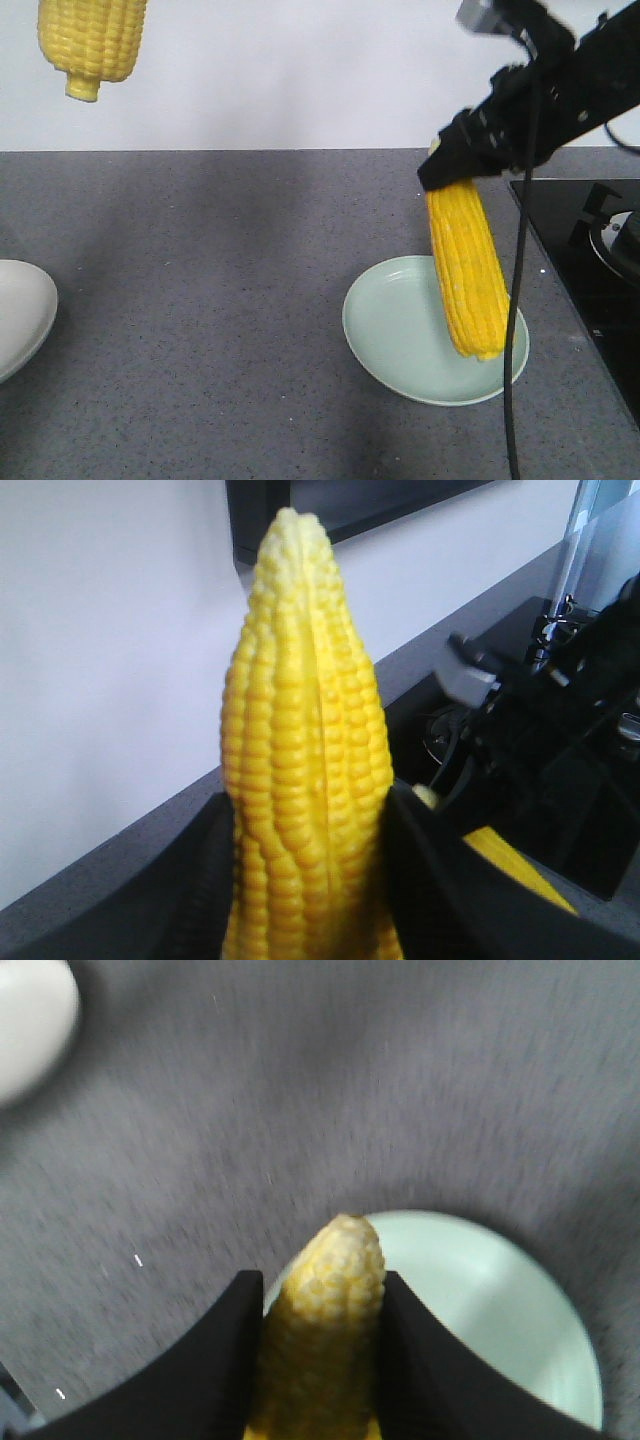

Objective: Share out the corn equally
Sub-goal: 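Lower the held corn cob onto the pale green plate with the right gripper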

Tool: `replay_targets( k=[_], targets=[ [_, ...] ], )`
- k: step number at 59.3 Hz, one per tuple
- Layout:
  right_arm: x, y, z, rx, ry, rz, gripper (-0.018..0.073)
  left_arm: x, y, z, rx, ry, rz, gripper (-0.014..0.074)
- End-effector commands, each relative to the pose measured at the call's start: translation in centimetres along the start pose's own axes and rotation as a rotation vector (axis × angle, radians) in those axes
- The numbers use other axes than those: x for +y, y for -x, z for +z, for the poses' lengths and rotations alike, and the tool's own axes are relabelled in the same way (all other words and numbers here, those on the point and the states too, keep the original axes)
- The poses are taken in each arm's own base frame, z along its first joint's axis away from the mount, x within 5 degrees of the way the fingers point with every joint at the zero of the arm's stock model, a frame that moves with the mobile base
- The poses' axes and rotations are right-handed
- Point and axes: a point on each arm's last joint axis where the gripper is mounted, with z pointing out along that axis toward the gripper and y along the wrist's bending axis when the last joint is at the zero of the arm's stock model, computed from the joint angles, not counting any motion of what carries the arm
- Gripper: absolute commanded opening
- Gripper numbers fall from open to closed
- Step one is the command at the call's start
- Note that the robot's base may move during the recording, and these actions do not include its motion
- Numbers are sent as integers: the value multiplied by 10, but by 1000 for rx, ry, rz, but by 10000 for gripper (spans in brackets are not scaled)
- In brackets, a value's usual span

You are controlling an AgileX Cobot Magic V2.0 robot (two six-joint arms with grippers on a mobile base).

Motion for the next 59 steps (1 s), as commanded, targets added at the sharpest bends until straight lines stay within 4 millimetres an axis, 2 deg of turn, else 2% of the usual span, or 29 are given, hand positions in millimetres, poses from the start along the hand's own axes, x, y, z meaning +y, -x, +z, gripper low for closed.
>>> replay_targets(
  k=[1, 5, 11, 29, 49, 59],
  targets=[
    [-3, -1, 5, -75, -8, -35, -3, -7, 14, -16, -113, 7, 0, -8],
    [-11, -6, 18, -51, -7, -31, -1, -7, 14, -16, -113, 7, 0, -8],
    [-16, -8, 28, -32, -6, -38, 4, -7, 14, -16, -113, 7, 0, -8],
    [-24, -3, 36, -68, -38, -54, 76, -7, 14, -16, -113, 7, 0, -8],
    [-26, -5, 37, -51, -42, -58, 300, -7, 14, -16, -113, 7, 0, -8],
    [-25, -8, 37, -21, -37, -65, 371, -7, 14, -16, -113, 7, 0, -8]
  ],
)
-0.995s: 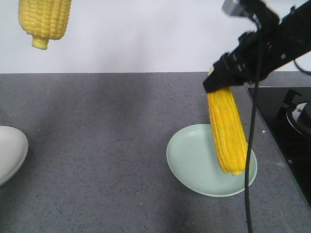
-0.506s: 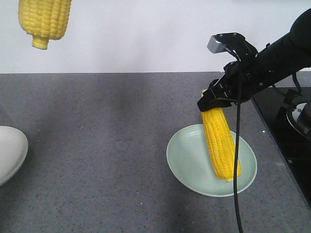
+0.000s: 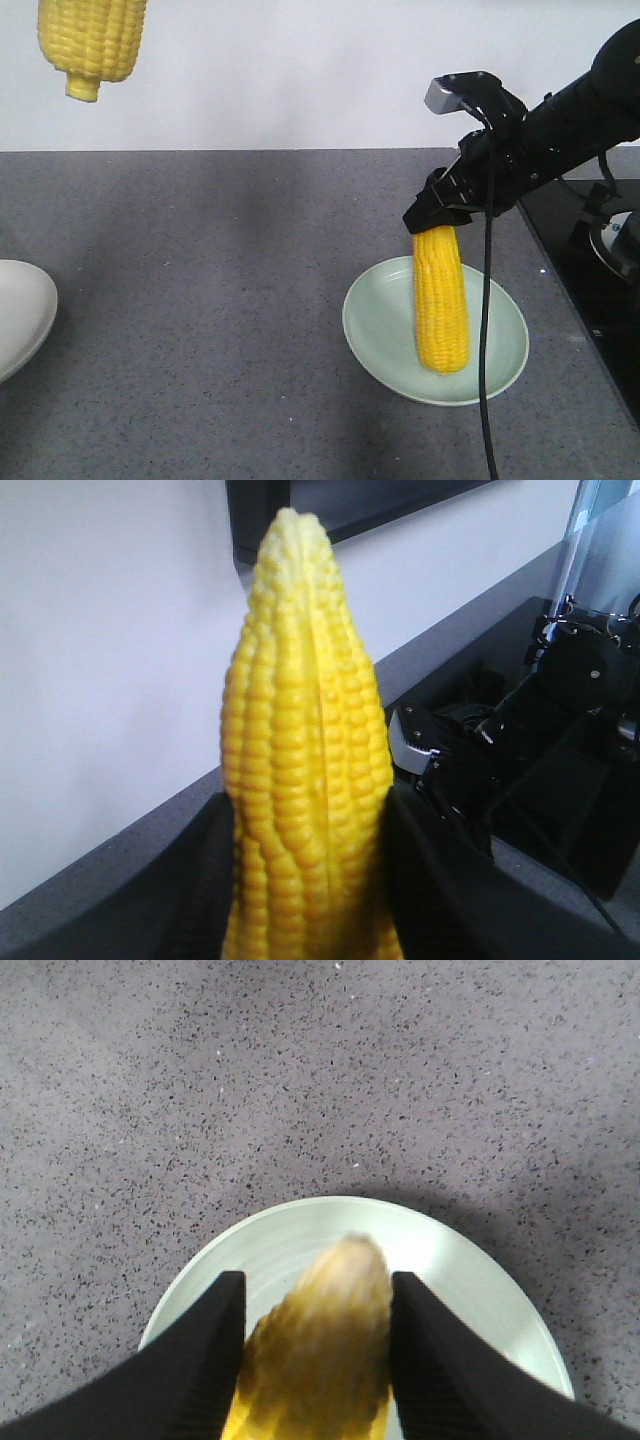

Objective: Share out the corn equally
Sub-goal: 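Lower the held corn cob onto the pale green plate with the right gripper, then open the right gripper and raise it away from the plate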

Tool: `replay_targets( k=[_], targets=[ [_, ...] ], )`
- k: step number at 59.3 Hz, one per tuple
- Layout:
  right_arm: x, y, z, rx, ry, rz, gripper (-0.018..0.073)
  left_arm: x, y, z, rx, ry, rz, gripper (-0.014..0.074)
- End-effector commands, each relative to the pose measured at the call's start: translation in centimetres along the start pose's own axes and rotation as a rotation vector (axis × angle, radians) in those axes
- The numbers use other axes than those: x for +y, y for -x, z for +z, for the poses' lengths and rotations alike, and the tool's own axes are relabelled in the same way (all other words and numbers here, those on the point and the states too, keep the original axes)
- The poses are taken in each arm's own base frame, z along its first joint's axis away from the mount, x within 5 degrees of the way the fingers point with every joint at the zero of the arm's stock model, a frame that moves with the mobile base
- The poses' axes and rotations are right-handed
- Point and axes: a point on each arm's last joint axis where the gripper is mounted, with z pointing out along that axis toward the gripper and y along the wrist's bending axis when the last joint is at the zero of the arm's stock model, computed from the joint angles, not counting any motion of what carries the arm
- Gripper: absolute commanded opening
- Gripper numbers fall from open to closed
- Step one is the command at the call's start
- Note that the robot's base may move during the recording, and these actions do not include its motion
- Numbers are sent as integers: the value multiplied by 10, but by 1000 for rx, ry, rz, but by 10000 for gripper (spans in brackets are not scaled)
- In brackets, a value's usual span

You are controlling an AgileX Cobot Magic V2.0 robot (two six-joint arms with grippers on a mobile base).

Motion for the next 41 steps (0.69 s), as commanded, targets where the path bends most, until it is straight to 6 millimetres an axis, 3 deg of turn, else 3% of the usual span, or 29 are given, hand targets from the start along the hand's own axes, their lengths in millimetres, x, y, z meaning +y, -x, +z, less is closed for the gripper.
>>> replay_targets(
  k=[1, 25, 34, 41],
  targets=[
    [8, 7, -21, -65, -13, -30, 374, -7, 14, -16, -113, 7, 0, -8],
    [13, 12, -30, -121, -13, -25, 358, -7, 14, -16, -113, 7, 0, -8],
    [30, 18, -54, -236, 11, -37, 249, -7, 14, -16, -113, 7, 0, -8],
    [54, 18, -82, -324, 74, -117, 83, -7, 14, -16, -113, 7, 0, -8]
  ],
)
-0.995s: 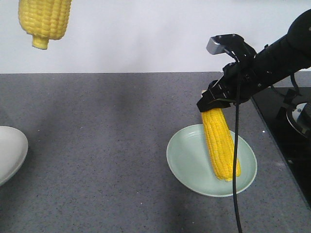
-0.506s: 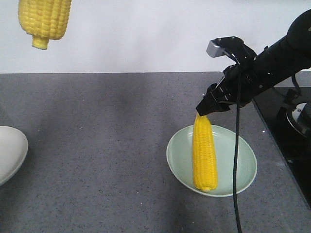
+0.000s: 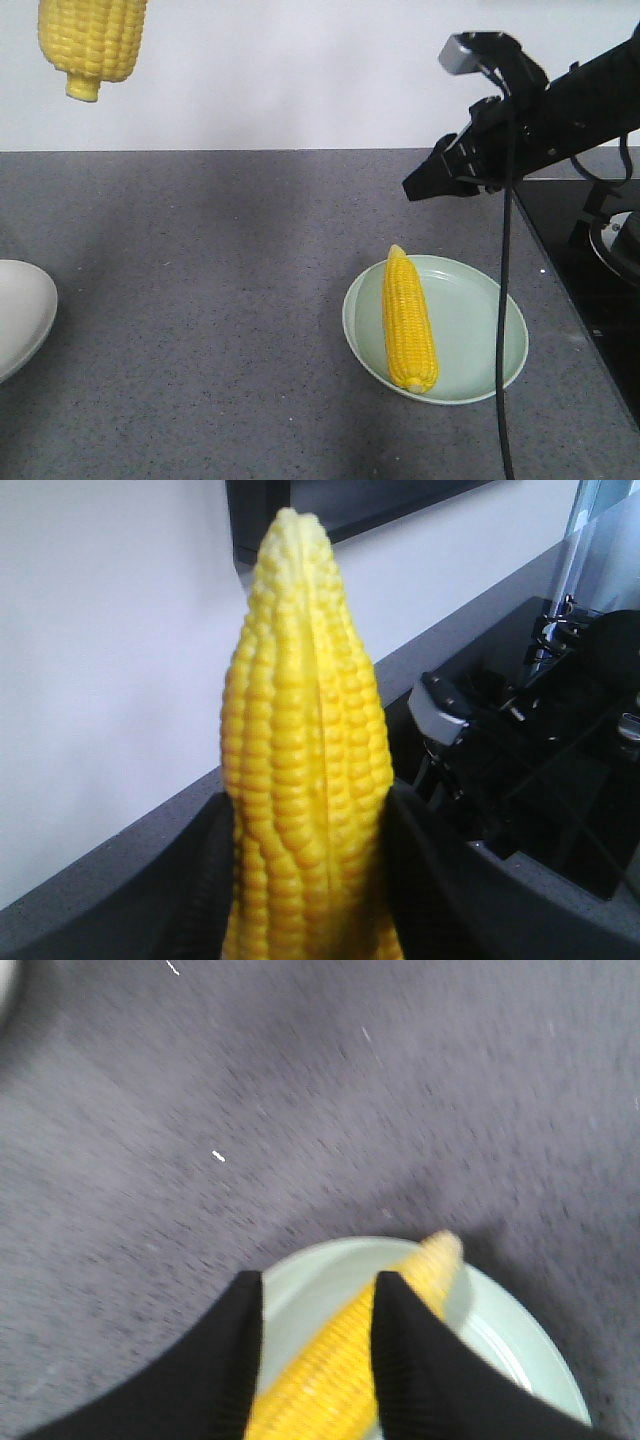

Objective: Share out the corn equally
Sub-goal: 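Open the right gripper and raise it away from the plate, then lower the held corn cob onto the white plate with the left gripper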

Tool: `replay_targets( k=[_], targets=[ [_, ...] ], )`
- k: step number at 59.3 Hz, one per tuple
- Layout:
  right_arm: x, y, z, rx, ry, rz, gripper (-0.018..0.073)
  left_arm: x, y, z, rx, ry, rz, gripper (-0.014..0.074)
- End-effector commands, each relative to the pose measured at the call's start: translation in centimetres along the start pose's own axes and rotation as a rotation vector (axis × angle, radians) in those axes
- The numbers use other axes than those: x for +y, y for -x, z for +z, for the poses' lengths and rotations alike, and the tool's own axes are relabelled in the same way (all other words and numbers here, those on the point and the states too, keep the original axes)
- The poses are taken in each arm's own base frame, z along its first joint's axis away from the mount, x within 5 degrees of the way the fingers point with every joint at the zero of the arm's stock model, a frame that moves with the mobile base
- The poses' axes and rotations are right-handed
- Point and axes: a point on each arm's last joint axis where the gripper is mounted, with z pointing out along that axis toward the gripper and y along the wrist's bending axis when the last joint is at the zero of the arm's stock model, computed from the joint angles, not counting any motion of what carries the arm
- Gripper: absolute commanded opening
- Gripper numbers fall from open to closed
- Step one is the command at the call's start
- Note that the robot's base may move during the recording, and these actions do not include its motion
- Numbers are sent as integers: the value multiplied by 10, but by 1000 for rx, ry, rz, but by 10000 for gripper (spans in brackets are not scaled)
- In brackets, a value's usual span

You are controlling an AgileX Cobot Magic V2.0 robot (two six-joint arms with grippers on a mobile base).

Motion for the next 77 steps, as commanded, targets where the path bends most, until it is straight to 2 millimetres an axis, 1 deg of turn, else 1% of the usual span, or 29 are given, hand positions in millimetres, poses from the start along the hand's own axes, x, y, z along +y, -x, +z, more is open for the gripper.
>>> replay_targets(
  k=[1, 4, 5, 11, 17, 20, 25, 28, 34, 38, 42, 48, 56, 60, 63, 67, 72, 77],
  targets=[
    [34, 17, -47, -181, 48, -92, 61, -7, 14, -16, -114, 7, 0, -8],
    [46, 17, -59, -212, 80, -122, -11, -7, 14, -16, -114, 7, 0, -8],
    [50, 17, -63, -223, 89, -128, -16, -7, 14, -16, -114, 7, 0, -8],
    [76, 14, -93, -284, 133, -169, -10, -7, 14, -16, -114, 7, 0, -8],
    [102, 6, -122, -319, 150, -233, -10, -7, 13, -16, -98, 8, 4, -8],
    [113, 1, -135, -336, 147, -269, -8, -4, 11, -16, -80, 40, 25, -8],
    [129, -8, -154, -362, 132, -332, -8, 5, 4, -17, 11, 138, 87, -8],
    [136, -12, -163, -375, 113, -361, -6, 16, -4, -17, 105, 245, 122, -8],
    [145, -19, -176, -392, 79, -396, -6, 39, -19, -20, 281, 472, 96, -8],
    [150, -22, -181, -402, 68, -408, -6, 54, -29, -21, 385, 618, 70, -8],
    [153, -25, -185, -409, 66, -417, -6, 66, -36, -22, 435, 746, 54, -8],
    [154, -26, -185, -397, 75, -421, -6, 77, -55, -13, 518, 832, 43, -8],
    [154, -29, -183, -360, 86, -428, -6, 89, -86, 6, 608, 852, 35, -8],
    [154, -30, -183, -359, 85, -428, -6, 97, -104, 14, 645, 861, 7, -8],
    [154, -30, -183, -359, 85, -428, -6, 104, -122, 18, 678, 871, -23, -8],
    [154, -30, -183, -359, 85, -428, -6, 113, -138, 20, 702, 889, -51, -8],
    [154, -30, -183, -359, 85, -428, -6, 124, -166, 22, 752, 899, -85, -8],
    [154, -30, -183, -359, 85, -428, -6, 132, -184, 23, 755, 908, -103, -8]
  ],
)
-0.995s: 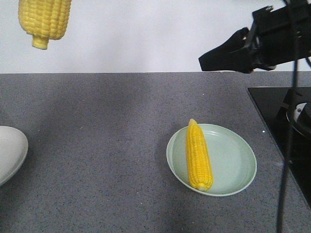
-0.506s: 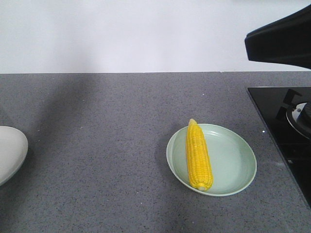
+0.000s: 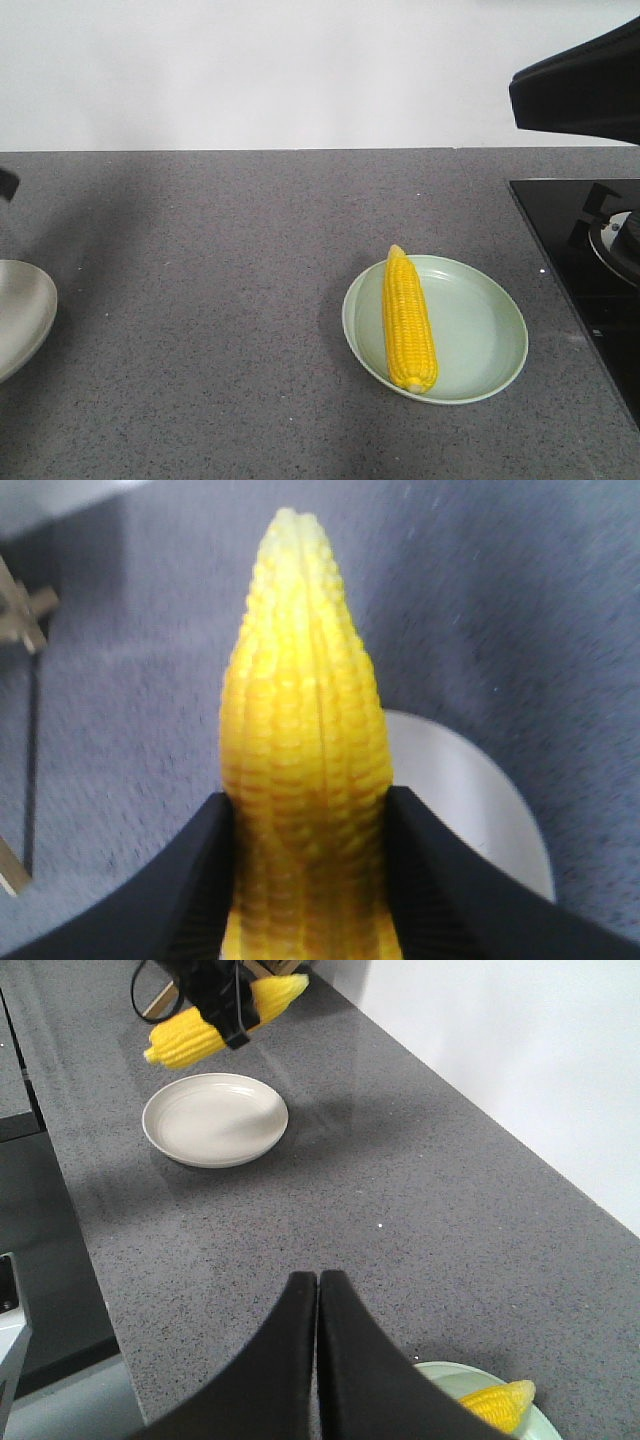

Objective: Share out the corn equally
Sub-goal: 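Lower the held corn cob onto the white plate with the left gripper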

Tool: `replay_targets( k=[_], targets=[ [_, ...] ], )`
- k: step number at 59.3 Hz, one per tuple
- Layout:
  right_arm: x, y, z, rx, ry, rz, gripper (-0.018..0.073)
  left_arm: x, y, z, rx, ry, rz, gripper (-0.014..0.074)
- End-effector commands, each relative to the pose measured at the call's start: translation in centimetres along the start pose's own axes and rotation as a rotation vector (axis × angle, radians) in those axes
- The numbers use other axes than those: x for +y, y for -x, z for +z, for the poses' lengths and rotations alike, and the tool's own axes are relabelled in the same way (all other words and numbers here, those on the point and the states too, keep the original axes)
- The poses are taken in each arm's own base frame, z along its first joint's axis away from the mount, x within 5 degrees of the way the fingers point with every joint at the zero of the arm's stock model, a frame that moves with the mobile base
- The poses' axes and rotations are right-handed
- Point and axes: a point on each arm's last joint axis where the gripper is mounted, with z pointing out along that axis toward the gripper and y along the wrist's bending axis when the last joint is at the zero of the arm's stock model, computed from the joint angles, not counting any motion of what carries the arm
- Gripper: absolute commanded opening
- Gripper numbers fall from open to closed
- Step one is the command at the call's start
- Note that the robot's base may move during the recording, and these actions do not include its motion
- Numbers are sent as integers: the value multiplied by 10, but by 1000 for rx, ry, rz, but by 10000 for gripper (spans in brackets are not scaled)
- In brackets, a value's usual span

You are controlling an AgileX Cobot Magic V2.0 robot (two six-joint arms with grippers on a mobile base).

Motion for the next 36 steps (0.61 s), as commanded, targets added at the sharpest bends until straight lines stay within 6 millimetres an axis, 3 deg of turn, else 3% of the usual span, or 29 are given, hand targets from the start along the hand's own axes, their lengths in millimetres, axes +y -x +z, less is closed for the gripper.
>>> replay_targets(
  k=[1, 36],
  targets=[
    [7, 7, -8, -34, 22, -21, -6, 10, -5, 8, -83, 40, -45, -8],
    [7, 7, -8, -35, 22, -12, -6, 21, -23, 65, 12, -15, -154, 6]
  ],
)
